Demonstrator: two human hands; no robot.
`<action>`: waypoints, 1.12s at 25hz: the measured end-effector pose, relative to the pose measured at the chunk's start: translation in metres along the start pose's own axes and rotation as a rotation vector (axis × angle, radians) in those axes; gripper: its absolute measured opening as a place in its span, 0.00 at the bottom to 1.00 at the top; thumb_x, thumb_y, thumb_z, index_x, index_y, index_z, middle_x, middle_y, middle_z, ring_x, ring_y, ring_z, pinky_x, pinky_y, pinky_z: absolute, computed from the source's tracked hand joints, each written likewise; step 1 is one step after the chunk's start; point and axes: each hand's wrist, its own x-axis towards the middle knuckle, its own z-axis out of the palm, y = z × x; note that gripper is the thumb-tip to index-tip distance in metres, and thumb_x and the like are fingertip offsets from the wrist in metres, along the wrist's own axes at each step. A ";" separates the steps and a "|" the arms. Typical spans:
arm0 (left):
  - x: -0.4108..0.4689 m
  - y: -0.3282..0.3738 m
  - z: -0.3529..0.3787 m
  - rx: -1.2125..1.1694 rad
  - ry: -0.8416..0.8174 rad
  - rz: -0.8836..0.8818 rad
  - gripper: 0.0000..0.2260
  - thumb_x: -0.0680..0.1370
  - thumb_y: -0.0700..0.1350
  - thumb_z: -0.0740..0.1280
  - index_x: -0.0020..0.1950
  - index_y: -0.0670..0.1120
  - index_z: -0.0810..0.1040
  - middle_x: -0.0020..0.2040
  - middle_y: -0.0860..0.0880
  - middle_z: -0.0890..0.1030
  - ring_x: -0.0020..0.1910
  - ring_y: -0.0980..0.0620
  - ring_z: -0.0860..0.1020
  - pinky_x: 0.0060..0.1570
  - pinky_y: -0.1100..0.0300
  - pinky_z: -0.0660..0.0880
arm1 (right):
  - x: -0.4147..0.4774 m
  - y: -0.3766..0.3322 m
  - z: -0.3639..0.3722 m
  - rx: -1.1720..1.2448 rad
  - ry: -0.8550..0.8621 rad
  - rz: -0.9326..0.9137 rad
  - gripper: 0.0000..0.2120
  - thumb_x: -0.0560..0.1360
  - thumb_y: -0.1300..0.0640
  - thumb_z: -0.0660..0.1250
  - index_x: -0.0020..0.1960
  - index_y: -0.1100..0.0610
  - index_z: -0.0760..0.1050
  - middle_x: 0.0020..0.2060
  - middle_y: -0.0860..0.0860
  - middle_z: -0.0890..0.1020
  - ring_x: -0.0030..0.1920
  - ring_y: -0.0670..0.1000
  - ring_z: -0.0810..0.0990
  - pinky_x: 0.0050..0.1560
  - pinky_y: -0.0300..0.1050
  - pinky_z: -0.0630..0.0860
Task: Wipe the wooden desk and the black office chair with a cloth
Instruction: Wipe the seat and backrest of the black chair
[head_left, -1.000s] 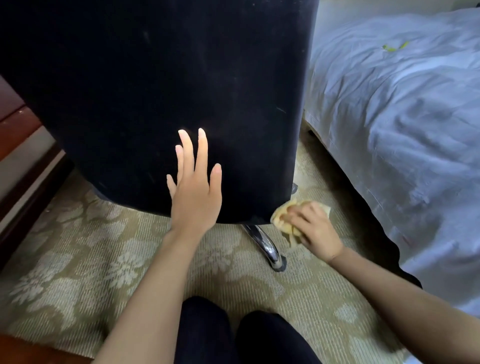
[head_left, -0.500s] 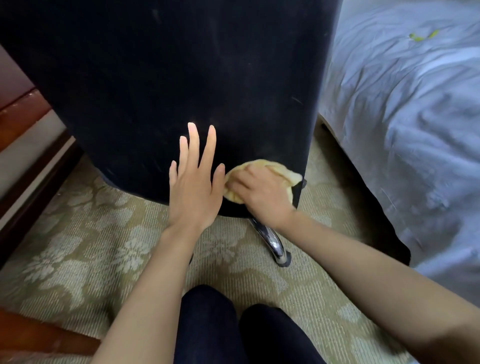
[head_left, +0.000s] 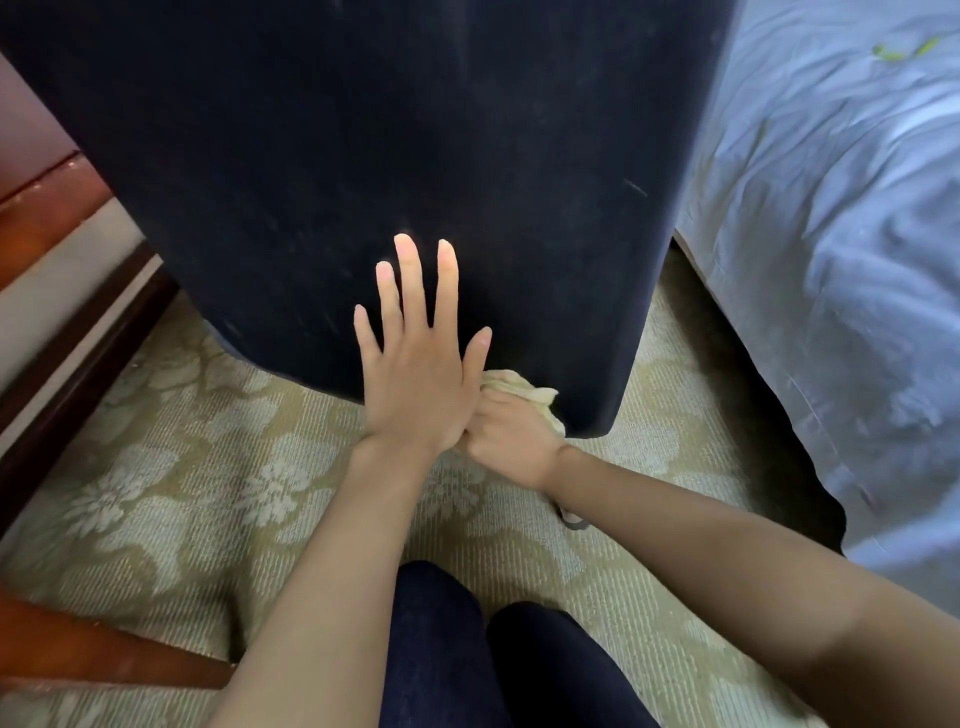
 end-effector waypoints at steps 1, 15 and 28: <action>0.001 0.001 0.000 -0.001 0.005 0.003 0.32 0.81 0.58 0.46 0.76 0.47 0.32 0.78 0.41 0.38 0.77 0.41 0.45 0.72 0.41 0.53 | -0.006 0.002 -0.004 -0.038 0.031 -0.001 0.09 0.71 0.60 0.65 0.47 0.56 0.83 0.47 0.52 0.83 0.51 0.53 0.79 0.51 0.45 0.74; -0.006 0.012 -0.009 -0.143 0.075 0.269 0.28 0.81 0.49 0.58 0.78 0.50 0.51 0.79 0.50 0.47 0.77 0.51 0.50 0.73 0.42 0.52 | -0.131 0.087 -0.038 0.020 0.483 0.633 0.14 0.65 0.69 0.69 0.50 0.62 0.77 0.48 0.56 0.77 0.48 0.57 0.71 0.50 0.47 0.68; 0.017 -0.024 -0.051 -0.076 0.354 0.088 0.34 0.77 0.46 0.63 0.78 0.51 0.50 0.78 0.40 0.43 0.75 0.32 0.42 0.70 0.32 0.49 | 0.023 0.111 -0.222 0.800 1.950 0.986 0.10 0.69 0.66 0.64 0.45 0.53 0.70 0.47 0.53 0.78 0.47 0.47 0.76 0.46 0.27 0.68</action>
